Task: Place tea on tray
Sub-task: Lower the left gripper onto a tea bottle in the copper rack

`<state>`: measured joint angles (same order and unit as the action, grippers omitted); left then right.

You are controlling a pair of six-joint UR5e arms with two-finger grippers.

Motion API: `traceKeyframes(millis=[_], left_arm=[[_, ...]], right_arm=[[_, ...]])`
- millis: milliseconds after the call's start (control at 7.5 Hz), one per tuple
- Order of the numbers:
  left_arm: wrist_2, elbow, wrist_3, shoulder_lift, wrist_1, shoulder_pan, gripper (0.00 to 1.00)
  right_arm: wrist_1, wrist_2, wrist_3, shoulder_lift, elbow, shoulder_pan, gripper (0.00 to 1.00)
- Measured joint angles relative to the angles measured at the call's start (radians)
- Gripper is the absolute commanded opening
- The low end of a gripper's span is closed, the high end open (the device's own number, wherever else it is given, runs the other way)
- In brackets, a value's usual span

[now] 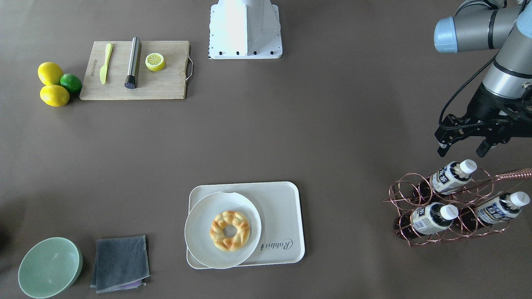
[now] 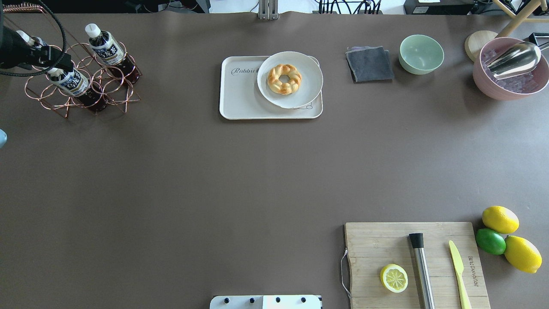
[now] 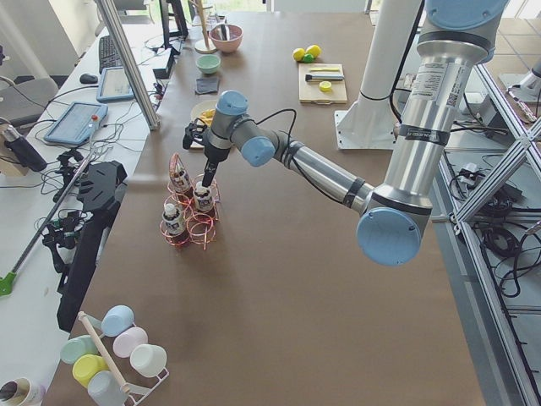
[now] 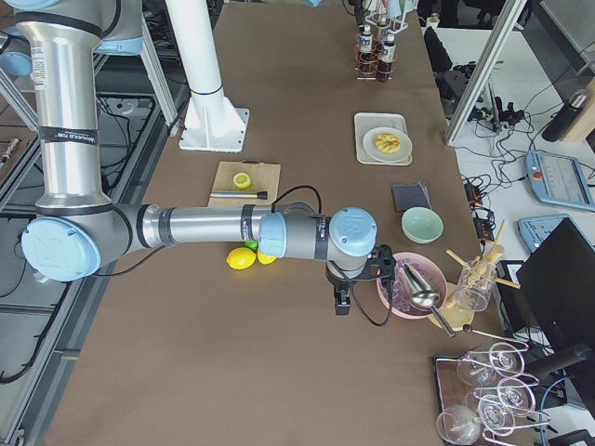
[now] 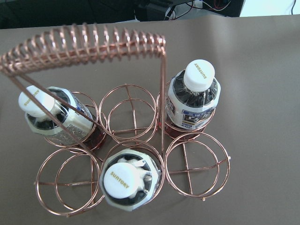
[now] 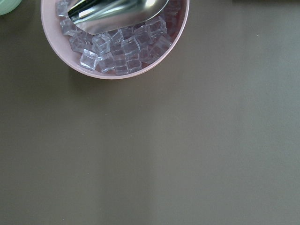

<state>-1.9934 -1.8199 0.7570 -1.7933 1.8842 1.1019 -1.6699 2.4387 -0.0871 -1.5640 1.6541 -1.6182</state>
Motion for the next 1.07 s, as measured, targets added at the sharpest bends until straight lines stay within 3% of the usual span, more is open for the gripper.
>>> traceKeyframes(millis=[800, 1067], left_arm=[[-0.002, 0.058, -0.057, -0.008, 0.03, 0.001, 0.93], [-0.004, 0.063, -0.073, -0.009, 0.028, 0.012, 0.87]], right_arm=[[0.001, 0.001, 0.001, -0.013, 0.02, 0.001, 1.0], [0.001, 0.0, 0.001, -0.012, 0.021, 0.001, 1.0]])
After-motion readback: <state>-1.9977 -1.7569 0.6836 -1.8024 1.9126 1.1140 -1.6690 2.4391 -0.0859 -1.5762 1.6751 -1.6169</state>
